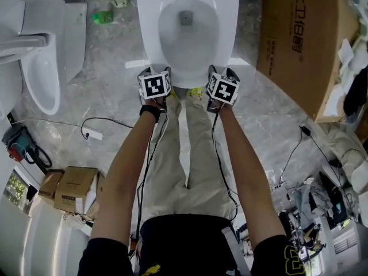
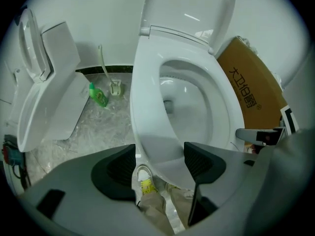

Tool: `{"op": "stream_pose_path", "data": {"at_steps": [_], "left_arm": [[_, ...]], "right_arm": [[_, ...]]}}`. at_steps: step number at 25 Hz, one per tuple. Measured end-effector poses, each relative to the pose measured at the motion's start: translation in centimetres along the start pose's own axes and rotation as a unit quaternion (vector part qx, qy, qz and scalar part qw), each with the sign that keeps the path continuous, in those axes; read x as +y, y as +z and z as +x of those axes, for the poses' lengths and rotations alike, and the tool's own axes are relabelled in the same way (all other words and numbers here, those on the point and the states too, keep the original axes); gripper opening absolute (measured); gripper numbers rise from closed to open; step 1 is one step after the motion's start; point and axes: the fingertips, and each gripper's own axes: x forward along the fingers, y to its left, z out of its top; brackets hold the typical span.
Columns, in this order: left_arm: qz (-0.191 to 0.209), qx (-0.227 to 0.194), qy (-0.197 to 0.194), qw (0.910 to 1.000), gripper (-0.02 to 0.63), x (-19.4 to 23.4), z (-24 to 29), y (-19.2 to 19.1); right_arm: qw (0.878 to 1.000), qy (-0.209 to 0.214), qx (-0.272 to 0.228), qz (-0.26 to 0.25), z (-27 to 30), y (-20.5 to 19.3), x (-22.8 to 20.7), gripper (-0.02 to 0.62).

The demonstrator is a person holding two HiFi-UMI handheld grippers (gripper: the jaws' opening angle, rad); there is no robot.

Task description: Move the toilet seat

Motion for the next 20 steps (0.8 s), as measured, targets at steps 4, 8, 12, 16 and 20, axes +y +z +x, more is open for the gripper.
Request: {"op": "stream_pose_path", "data": {"at_steps": [4,8,12,16,20], "left_arm": [[0.004,0.004,-0.006,1.0,0.322,-0.3,1.4,-0.5],[0.011,0.008,-0.002,0.9999,0.322,-0.5,0.5,0.2],[-0.003,-0.008,-0.007,0.9999,0.325,-0.3,0.5,1.3],[-0.004,0.014,-0.005,0.9999,0.34,-0.4,2.1,0.5],[-0.022,0.025,0.005,0.9994,0.338,-0.2,2.3,0.5]], "right_arm": [[1.0,0.015,0.001,0.018,0.6,-0.2,0.5,0.304],[0.998,0.003,0.033,0.05,1.6,-0.9,0.3,0.317],[0.997,0.011,0.056,0.057,2.1,-1.1,0.6,0.325],[0.994,0.033,0.075,0.077,2.1,-1.3,0.6,0.31],[0.992,0.032,0.08,0.089,2.2,-1.3,0.6,0.304]]}}
